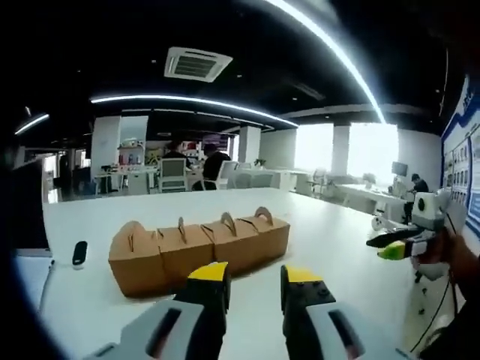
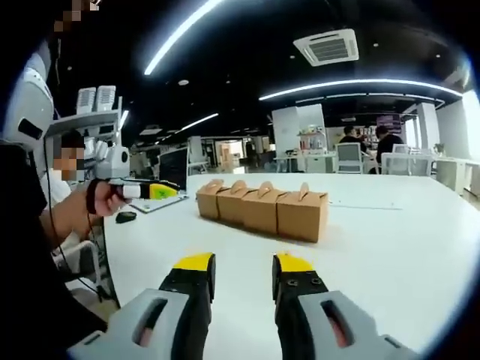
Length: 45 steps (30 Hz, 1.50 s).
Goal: Pick up one paper box from the group, open the paper box, and remove the item inside
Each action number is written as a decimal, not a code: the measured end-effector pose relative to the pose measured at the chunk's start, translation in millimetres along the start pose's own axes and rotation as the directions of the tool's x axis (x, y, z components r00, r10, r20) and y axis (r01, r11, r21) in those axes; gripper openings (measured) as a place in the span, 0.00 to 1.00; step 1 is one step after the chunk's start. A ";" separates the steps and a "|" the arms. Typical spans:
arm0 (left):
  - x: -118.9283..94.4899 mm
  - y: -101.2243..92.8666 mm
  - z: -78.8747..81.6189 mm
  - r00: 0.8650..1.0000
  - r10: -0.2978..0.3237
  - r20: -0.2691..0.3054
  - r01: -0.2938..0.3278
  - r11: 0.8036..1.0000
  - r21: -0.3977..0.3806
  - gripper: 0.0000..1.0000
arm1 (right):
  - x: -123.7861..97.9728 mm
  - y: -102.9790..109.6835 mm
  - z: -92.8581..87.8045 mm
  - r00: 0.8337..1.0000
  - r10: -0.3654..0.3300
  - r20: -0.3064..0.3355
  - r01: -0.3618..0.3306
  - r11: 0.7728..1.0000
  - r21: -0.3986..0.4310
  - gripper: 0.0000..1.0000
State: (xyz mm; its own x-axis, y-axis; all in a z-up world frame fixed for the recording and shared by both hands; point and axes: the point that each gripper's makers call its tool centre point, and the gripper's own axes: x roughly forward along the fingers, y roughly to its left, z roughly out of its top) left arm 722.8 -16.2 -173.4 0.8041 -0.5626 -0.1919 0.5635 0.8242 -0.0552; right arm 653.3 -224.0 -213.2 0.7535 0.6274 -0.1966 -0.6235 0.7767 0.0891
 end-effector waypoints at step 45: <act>137.7 132.6 -12.6 0.941 0.335 -0.048 -0.339 0.929 -0.148 0.15 | -16.4 -14.3 -16.5 0.996 -0.038 -0.081 0.032 0.997 -0.064 0.33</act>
State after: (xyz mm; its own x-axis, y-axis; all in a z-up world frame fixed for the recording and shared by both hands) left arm 905.8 16.4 -219.4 0.9366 -0.2498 -0.2457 0.2231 0.9659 -0.1315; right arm 646.4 -246.3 -227.3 0.7569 0.5911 -0.2787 -0.6109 0.7915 0.0195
